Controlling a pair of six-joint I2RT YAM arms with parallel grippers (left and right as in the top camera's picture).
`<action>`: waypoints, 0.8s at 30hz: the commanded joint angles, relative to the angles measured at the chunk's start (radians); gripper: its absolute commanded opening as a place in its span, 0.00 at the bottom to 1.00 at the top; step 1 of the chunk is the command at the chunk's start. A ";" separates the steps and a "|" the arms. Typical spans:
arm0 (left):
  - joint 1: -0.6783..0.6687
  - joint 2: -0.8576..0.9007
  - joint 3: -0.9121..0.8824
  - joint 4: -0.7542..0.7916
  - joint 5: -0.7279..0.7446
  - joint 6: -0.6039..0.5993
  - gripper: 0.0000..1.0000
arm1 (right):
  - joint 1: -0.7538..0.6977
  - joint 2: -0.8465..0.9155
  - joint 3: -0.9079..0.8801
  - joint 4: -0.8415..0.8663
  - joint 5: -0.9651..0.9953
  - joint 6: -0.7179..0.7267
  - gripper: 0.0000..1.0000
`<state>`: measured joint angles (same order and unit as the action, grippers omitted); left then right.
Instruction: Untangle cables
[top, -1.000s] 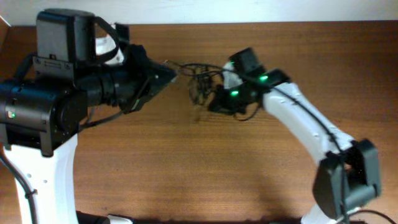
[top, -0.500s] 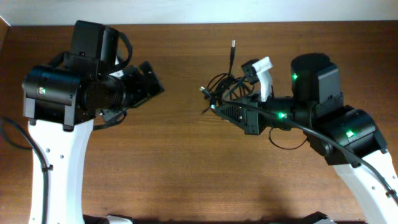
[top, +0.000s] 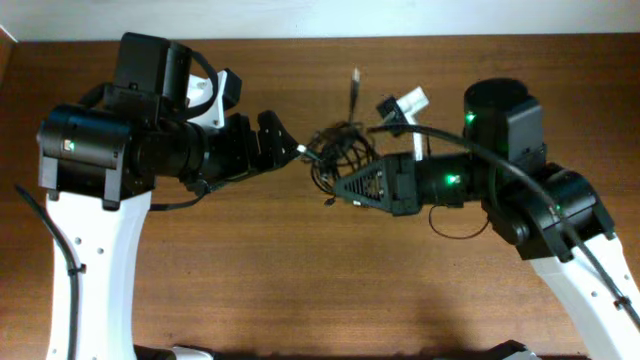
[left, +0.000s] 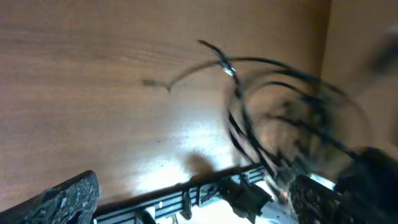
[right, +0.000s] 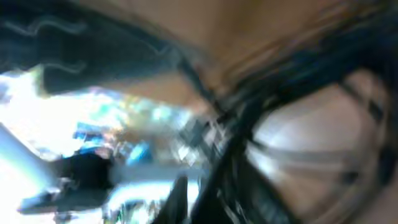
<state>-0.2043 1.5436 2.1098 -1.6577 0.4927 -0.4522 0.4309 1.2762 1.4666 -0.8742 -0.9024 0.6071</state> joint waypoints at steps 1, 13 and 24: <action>0.002 -0.006 -0.001 0.000 -0.003 0.020 0.99 | 0.002 0.015 -0.003 -0.147 0.359 0.083 0.04; 0.002 -0.005 -0.002 0.020 -0.098 -0.032 0.99 | 0.113 0.128 -0.004 -0.272 0.428 -0.058 0.04; 0.002 -0.005 -0.002 0.023 -0.161 -0.033 0.99 | 0.178 0.232 -0.004 -0.254 0.422 -0.213 0.10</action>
<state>-0.2043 1.5436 2.1090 -1.6386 0.3676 -0.4759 0.6079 1.4940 1.4563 -1.1408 -0.4252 0.4728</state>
